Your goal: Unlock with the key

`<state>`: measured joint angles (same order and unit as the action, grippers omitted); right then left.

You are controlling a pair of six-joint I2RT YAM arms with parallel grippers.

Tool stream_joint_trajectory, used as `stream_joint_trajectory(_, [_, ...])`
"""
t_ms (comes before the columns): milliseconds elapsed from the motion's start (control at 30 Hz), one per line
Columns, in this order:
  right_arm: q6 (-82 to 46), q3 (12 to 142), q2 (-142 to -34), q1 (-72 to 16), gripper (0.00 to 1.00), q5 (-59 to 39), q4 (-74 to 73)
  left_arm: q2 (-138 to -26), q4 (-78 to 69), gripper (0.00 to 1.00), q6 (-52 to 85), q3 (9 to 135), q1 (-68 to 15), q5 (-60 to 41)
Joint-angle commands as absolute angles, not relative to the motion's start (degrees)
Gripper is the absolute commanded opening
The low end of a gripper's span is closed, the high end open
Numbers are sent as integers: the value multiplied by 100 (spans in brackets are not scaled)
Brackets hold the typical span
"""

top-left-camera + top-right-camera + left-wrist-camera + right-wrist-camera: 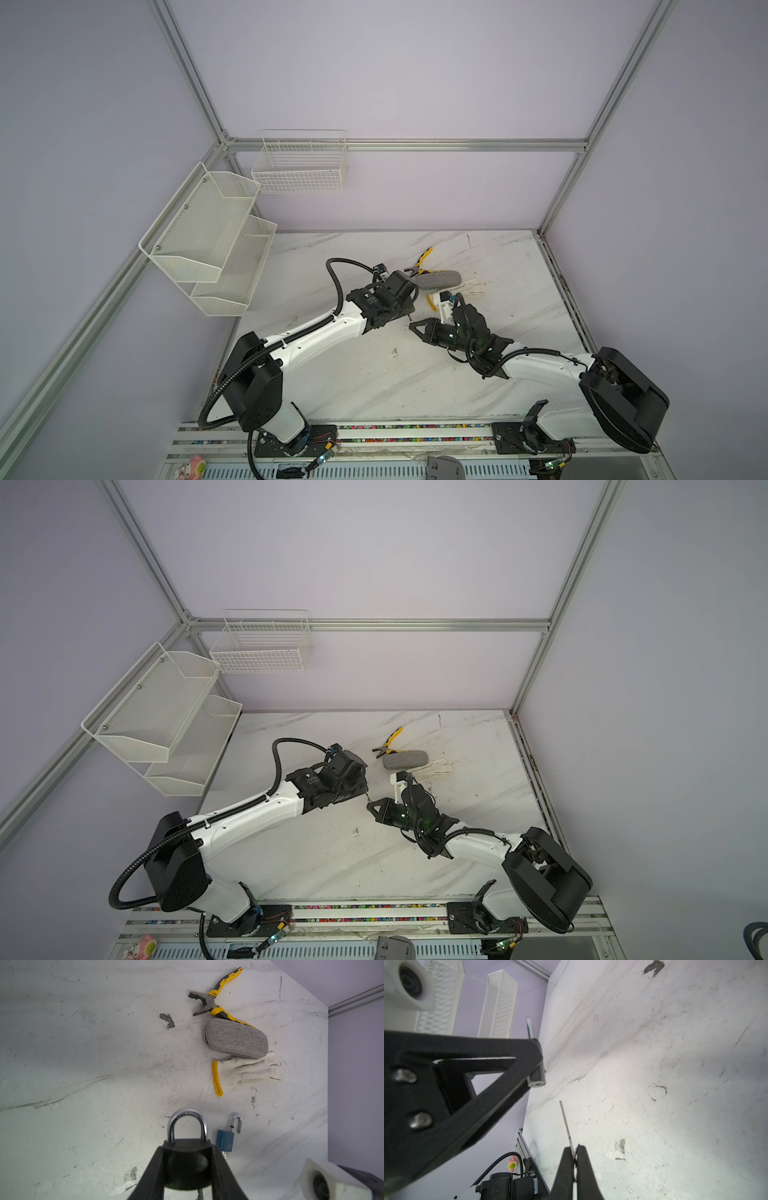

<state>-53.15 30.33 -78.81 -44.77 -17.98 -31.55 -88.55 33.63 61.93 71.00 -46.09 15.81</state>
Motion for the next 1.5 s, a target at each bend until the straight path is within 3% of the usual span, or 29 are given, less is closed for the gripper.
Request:
stream_joint_trajectory(0, [-5711, 3038, -8045, -4610, 0, -1605, -3834, -8648, 3278, 0, 6319, 7075, -4665, 1851])
stream_joint_trajectory(400, [-5958, 3039, -8001, -4796, 0, -1162, -4070, -8618, 3292, 0, 6363, 7091, -4755, 2037])
stream_joint_trajectory(1467, [-5670, 3338, -7918, -4900, 0, -1089, -3703, -8713, 3360, 0, 6346, 7084, -4841, 2235])
